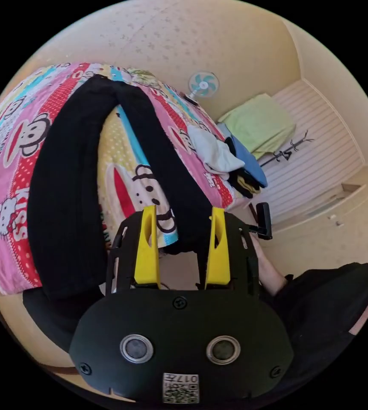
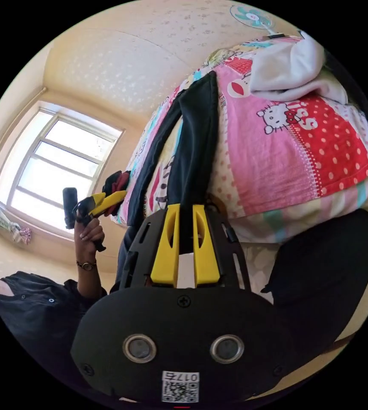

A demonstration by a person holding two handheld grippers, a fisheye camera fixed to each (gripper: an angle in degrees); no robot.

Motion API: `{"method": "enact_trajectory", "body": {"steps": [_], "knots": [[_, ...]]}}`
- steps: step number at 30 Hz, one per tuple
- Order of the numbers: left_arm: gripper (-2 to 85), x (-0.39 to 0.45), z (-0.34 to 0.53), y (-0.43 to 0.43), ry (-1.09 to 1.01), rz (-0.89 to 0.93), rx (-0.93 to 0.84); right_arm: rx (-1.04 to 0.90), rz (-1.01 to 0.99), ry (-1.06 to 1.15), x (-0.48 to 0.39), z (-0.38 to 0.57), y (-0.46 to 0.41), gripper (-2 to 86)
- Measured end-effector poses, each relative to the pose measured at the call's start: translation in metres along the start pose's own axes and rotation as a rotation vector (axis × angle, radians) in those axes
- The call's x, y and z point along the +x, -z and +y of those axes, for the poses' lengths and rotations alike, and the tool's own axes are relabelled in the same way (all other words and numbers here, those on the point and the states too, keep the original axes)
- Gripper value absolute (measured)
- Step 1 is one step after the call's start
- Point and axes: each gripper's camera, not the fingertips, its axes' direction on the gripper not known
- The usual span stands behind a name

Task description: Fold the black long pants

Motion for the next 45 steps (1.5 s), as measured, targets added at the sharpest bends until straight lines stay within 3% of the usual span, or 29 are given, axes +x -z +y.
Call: {"method": "enact_trajectory", "body": {"steps": [5, 10, 12, 14, 18, 22, 24, 28, 35, 39, 40, 42, 45], "knots": [[18.8, 0.063, -0.043, -0.003, -0.139, 0.175, -0.084, 0.051, 0.014, 0.246, -0.086, 0.021, 0.004, 4.9], [21.1, 0.078, -0.094, -0.025, -0.137, -0.067, -0.264, 0.026, 0.017, 0.348, -0.125, 0.034, -0.027, 5.0], [19.3, 0.073, -0.101, -0.054, -0.148, -0.167, -0.419, 0.024, -0.012, 0.349, -0.129, 0.039, -0.036, 5.0], [16.8, 0.07, -0.092, -0.065, -0.182, -0.214, -0.466, -0.012, -0.049, 0.288, -0.119, 0.044, -0.047, 5.2], [5.7, 0.058, -0.063, -0.039, -0.191, -0.235, -0.317, -0.066, -0.116, 0.275, -0.093, 0.058, -0.055, 5.4], [3.4, 0.03, -0.048, -0.003, -0.117, -0.173, -0.185, -0.248, -0.221, 0.405, -0.07, 0.046, -0.042, 5.5], [3.5, 0.0, -0.043, 0.031, -0.019, -0.04, -0.101, -0.224, -0.135, 0.392, -0.055, 0.02, -0.028, 7.0], [3.7, -0.036, -0.043, 0.073, 0.086, 0.095, -0.02, -0.115, 0.079, 0.308, -0.031, -0.103, -0.034, 12.8], [3.8, -0.078, -0.053, 0.131, 0.182, 0.211, 0.048, -0.029, 0.155, 0.013, 0.043, -0.325, -0.166, 16.2], [3.8, -0.1, -0.06, 0.167, 0.231, 0.262, 0.083, -0.017, 0.157, -0.227, 0.098, -0.361, -0.213, 13.7], [3.8, -0.105, -0.062, 0.173, 0.238, 0.277, 0.086, -0.024, 0.094, -0.305, 0.11, -0.368, -0.225, 9.3], [3.7, -0.129, -0.064, 0.201, 0.267, 0.336, 0.118, 0.074, -0.068, -0.313, 0.101, -0.376, -0.233, 5.6], [3.5, -0.172, -0.052, 0.239, 0.347, 0.505, 0.235, 0.051, -0.052, -0.141, 0.025, -0.405, -0.272, 4.0]]}}
